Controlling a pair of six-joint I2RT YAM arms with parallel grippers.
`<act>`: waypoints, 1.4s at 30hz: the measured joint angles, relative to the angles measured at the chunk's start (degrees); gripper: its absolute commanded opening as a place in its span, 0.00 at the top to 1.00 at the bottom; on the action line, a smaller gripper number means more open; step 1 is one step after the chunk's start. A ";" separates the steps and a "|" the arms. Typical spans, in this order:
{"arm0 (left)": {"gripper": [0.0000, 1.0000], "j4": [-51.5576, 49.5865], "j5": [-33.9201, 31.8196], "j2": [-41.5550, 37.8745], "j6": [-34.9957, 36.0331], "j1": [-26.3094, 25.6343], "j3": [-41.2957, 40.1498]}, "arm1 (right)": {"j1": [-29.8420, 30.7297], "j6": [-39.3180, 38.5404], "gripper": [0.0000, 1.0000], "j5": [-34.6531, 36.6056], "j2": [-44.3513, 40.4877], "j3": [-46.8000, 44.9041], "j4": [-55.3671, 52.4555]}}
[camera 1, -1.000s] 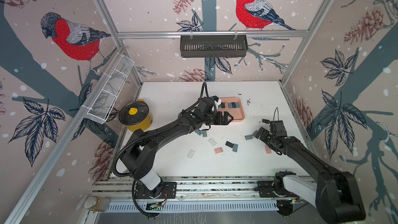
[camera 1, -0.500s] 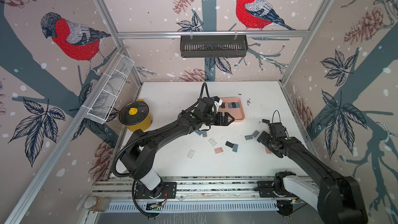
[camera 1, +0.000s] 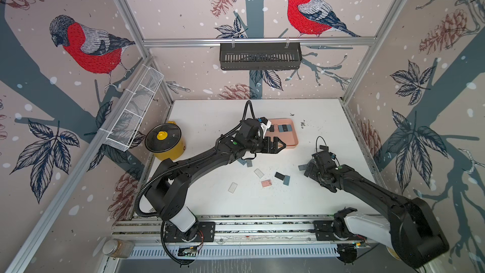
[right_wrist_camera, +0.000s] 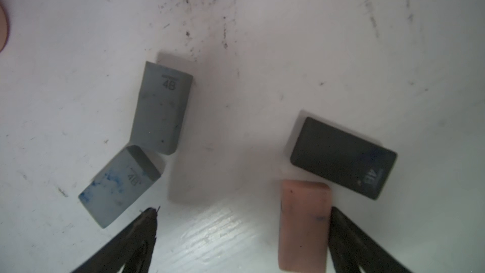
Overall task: Put the eraser in the storage box
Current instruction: Pick up the eraser from the center of the board.
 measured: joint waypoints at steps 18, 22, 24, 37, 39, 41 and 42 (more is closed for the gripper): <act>0.03 -0.04 -0.22 -0.87 0.02 0.00 -0.70 | 2.93 2.82 0.64 0.81 -1.86 -1.95 0.83; 0.03 -0.07 -0.24 -1.09 0.02 0.00 -0.85 | 2.95 2.75 0.64 1.16 -0.70 -2.03 2.12; 0.03 -0.04 -0.24 -1.29 0.02 0.00 -0.90 | 3.02 2.58 0.66 1.33 0.11 -1.90 3.04; 0.03 -0.20 -1.11 -1.07 -0.02 0.00 -0.76 | 3.21 -1.40 0.81 2.29 3.58 1.36 2.56; 0.03 -0.24 -1.05 -0.76 -0.09 0.00 -0.59 | 3.30 -2.19 0.81 1.05 3.96 3.06 2.05; 0.03 -0.28 -0.92 -0.55 -0.48 0.13 -0.44 | 3.32 -3.52 0.81 0.79 4.44 5.38 1.62; 0.03 -0.28 -0.85 -0.50 -0.61 0.24 -0.39 | 3.32 -4.50 0.81 0.79 4.57 6.64 1.36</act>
